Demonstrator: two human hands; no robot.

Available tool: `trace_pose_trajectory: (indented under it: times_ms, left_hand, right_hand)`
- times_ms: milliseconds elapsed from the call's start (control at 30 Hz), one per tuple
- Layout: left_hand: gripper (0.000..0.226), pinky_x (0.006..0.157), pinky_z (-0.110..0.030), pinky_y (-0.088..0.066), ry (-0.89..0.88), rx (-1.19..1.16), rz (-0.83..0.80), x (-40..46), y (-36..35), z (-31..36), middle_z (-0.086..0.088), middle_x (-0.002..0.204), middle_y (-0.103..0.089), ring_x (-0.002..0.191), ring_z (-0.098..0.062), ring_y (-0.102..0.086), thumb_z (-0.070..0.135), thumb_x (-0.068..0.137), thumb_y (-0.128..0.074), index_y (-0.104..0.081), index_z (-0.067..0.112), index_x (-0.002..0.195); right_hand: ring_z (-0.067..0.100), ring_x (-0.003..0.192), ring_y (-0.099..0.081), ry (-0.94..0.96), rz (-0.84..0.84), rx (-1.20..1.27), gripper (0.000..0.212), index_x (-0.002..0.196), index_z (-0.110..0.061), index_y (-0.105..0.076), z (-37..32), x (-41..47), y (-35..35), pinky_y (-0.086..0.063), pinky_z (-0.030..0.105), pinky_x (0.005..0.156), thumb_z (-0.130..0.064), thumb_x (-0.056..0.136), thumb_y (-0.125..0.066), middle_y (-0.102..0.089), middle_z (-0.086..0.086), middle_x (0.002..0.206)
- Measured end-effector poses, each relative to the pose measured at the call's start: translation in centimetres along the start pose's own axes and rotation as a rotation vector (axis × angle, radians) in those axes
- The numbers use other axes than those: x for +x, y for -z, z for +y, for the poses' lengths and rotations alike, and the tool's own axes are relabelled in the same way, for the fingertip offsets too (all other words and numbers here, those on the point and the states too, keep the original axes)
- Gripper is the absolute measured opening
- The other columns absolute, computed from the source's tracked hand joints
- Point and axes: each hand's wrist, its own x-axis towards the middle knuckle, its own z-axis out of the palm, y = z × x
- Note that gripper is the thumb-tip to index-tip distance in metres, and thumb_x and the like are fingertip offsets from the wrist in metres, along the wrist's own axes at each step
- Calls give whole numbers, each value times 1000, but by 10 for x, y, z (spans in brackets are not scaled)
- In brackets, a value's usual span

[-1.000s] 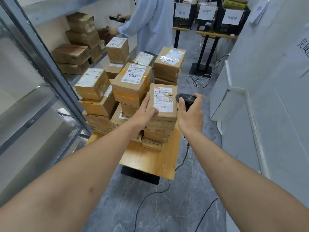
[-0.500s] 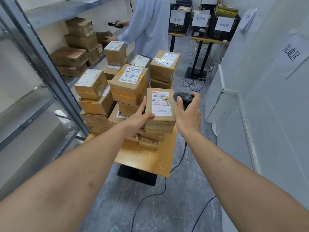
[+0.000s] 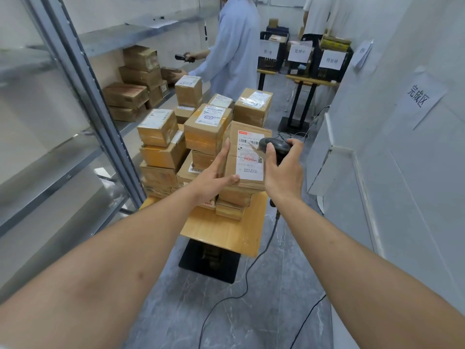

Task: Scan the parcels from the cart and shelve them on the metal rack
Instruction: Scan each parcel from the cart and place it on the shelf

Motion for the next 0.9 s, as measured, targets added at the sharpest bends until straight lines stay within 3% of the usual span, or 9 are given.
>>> trace_pose_trajectory:
  times_ms: [167,233,433,600,733,900]
  left_hand:
    - [95,123,-50,-37,-70,6,39,-56,21,10,20,161,-32,147,-17,-45,21,106,-63,2,75,150]
    - [94,122,-44,-38,-61,37,75,-83,33,13,15,163,-33,145,-17,-46,23,107,-61,4,74,151]
    - [94,122,-58,-36,-44,79,213,-156,76,-2,8,161,-41,144,-24,-48,32,105,-62,6,84,141]
    - [93,120,-51,-38,23,140,306,-211,109,-9,4,161,-40,141,-23,-48,32,108,-57,15,77,146]
    - [96,117,-62,-40,38,68,392,-241,137,-29,2,161,-44,140,-27,-52,33,104,-62,11,81,143]
    - [98,123,-59,-34,49,25,454,-273,163,-47,8,163,-43,145,-21,-47,28,103,-65,8,76,149]
  right_hand:
    - [8,83,-59,55,6,-3,40,138,-26,-35,-37,-47,4,-45,31,68,-51,108,-46,-58,-9,101]
    - [4,81,-56,73,-5,-6,40,138,-25,-35,-54,-71,2,-44,30,67,-50,109,-46,-55,-11,98]
    - [21,94,-66,142,-74,17,42,136,-25,-36,-106,-133,-14,-52,41,80,-53,107,-47,-65,-2,108]
    - [22,97,-65,206,-175,18,40,135,-26,-36,-139,-175,-34,-51,42,80,-52,107,-48,-63,-3,110]
    - [22,101,-64,246,-269,61,41,136,-26,-37,-158,-199,-53,-54,45,89,-52,107,-50,-64,-2,113]
    - [20,106,-62,309,-361,94,40,137,-27,-36,-175,-217,-77,-52,41,90,-50,107,-50,-61,-4,117]
